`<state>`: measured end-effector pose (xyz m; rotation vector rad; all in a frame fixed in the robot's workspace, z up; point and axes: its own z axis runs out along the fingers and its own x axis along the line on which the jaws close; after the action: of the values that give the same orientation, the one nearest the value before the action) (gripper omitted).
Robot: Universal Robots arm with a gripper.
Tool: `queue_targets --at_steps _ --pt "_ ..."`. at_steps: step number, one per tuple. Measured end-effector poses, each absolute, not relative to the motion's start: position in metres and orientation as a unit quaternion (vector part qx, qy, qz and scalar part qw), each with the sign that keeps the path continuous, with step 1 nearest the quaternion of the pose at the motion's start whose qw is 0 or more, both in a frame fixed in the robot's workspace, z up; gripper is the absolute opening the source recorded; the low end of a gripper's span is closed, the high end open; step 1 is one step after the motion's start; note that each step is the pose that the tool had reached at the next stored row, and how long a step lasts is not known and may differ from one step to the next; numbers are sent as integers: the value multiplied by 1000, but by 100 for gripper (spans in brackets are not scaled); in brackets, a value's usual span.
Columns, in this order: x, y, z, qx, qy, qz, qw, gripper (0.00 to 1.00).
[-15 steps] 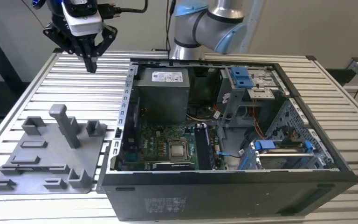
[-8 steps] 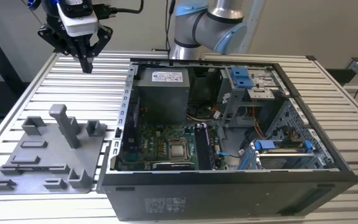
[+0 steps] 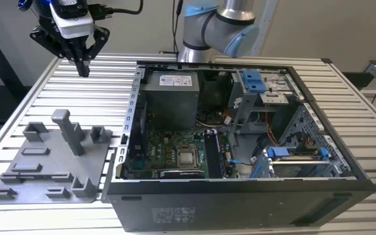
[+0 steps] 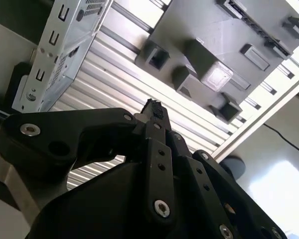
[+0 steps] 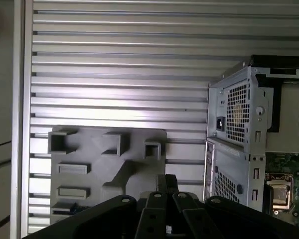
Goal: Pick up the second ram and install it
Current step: 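Reach for the second ram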
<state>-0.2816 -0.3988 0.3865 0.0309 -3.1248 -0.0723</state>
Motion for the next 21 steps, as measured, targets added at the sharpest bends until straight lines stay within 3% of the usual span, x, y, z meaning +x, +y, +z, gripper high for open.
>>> queue_targets --at_steps 21 --pt "-333 -399 386 19 -999 -23 13 11"
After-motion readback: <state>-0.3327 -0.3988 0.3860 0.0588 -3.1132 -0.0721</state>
